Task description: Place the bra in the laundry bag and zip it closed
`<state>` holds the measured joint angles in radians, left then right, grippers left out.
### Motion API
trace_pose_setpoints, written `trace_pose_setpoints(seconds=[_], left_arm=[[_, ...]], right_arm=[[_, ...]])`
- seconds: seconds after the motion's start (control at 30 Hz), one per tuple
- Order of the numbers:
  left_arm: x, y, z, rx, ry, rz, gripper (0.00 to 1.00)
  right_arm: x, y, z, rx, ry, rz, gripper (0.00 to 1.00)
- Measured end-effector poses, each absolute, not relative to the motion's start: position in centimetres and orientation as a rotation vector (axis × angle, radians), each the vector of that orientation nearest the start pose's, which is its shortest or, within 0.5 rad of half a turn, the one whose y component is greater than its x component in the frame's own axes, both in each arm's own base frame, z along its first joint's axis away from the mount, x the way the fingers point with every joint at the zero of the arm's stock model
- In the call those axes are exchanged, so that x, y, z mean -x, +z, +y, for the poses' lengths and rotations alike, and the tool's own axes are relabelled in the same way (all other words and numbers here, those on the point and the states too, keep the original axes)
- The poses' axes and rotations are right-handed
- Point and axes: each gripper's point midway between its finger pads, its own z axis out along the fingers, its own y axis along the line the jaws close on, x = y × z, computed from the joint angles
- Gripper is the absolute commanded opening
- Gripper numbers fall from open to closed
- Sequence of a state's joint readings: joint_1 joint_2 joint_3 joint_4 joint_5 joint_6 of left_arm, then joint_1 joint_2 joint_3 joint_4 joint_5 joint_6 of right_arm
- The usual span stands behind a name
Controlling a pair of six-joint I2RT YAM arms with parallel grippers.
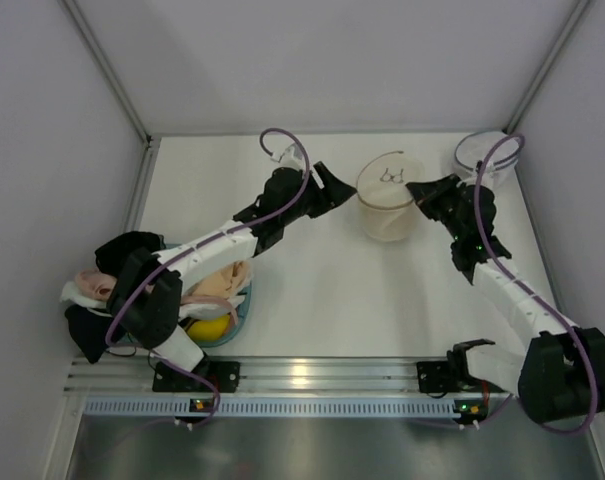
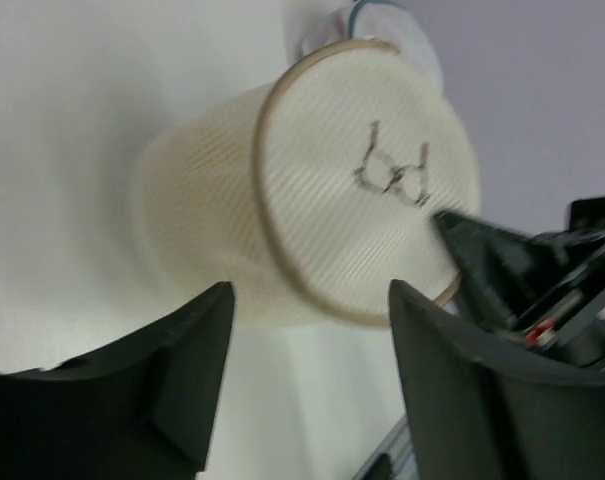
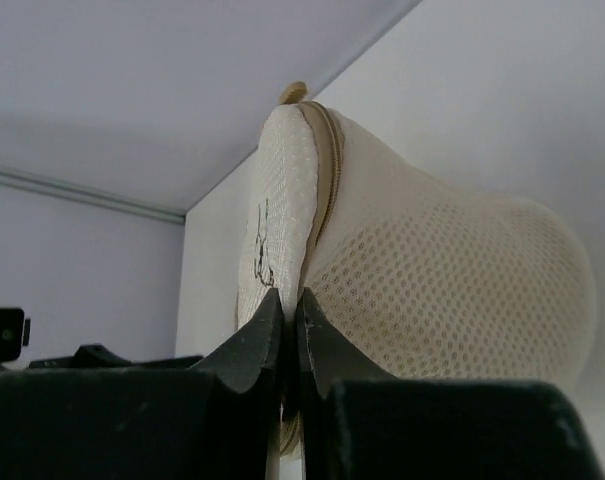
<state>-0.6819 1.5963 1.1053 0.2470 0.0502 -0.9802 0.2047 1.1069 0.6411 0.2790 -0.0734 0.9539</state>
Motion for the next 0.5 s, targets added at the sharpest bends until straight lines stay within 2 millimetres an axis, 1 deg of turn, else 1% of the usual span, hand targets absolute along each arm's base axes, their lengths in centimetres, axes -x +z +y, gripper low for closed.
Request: trace_pose_setpoints(seconds=[0.03,0.07,0.13,0.2,0.27,0.3,0.33,0.4,0.43,0.5], left_arm=[[-36.6,22.8,-34.9,0.25,-1.158,1.991,0.8],[-36.8,22.4,-34.3,0.247,-1.125,2.005,0.82],[-37.2,21.7,-32.6,0.241,-1.032,2.029,0.83],[-37.6,21.7,-30.7,0.239,-0.927,2.033,0.83],[-37.7,22.3,-28.4,0.25,-0.825,2.022,0.84],[-37.6,22.9,-27.5,0.255,-0.789,2.009,0.84],[-37.4,23.7,-26.5,0.265,-0.755,1.988,0.85],[-36.9,25.2,-24.9,0.282,-0.717,1.939,0.87],[-36.5,25.9,-23.8,0.293,-0.698,1.91,0.88],[-35.7,26.6,-22.1,0.308,-0.664,1.872,0.88]], right_arm=[[-37.5,22.8,11.5,-0.622,0.873,1.728,0.0],[-38.1,23.2,10.4,-0.631,0.847,1.715,0.0],[-39.4,23.4,7.3,-0.664,0.776,1.697,0.0],[-40.4,23.1,4.3,-0.704,0.705,1.695,0.0],[-41.0,22.3,1.2,-0.75,0.646,1.706,0.0],[-41.0,21.7,-0.3,-0.776,0.623,1.713,0.0],[-40.9,21.2,-1.4,-0.795,0.61,1.723,0.0],[-40.3,19.9,-3.7,-0.847,0.574,1.743,0.0],[-39.9,19.4,-4.6,-0.865,0.558,1.745,0.0],[-38.9,18.3,-5.8,-0.895,0.524,1.762,0.0]])
